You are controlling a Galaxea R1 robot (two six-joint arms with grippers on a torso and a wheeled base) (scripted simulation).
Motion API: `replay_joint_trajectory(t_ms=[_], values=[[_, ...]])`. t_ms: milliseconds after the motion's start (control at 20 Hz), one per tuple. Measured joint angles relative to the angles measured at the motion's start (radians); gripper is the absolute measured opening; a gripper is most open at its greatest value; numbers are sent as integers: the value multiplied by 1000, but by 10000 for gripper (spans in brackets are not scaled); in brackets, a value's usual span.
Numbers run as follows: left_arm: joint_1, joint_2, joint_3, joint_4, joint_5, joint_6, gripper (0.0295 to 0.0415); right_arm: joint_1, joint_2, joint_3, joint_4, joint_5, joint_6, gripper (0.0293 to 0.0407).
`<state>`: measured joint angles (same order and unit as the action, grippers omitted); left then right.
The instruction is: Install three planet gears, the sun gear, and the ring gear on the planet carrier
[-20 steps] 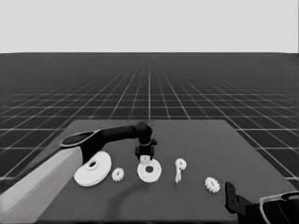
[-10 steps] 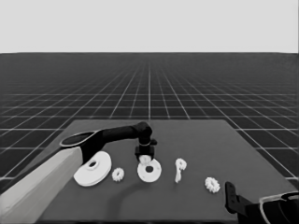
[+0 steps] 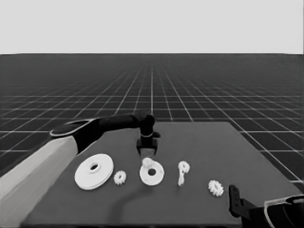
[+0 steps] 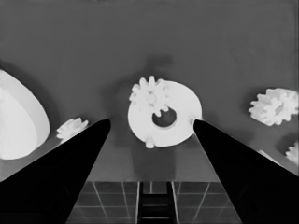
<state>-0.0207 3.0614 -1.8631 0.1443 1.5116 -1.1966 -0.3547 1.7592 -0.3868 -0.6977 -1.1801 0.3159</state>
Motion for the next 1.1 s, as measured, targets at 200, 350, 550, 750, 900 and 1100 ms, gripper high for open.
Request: replay_joint_trajectory(t_ms=[200, 350, 550, 750, 900, 1100], values=[[25, -451, 597, 32, 17, -148, 385, 0, 0, 0, 0, 0, 0, 385], [27, -495, 631, 35, 15, -137, 385, 0, 0, 0, 0, 0, 0, 385], [111, -493, 602, 123, -12, -113, 385, 0, 0, 0, 0, 0, 0, 385], [228, -466, 518, 222, -61, -69, 385, 0, 0, 0, 0, 0, 0, 385], [238, -463, 507, 231, -67, -64, 385, 0, 0, 0, 0, 0, 0, 385], [240, -462, 504, 234, -69, -63, 314, 0, 0, 0, 0, 0, 0, 385]])
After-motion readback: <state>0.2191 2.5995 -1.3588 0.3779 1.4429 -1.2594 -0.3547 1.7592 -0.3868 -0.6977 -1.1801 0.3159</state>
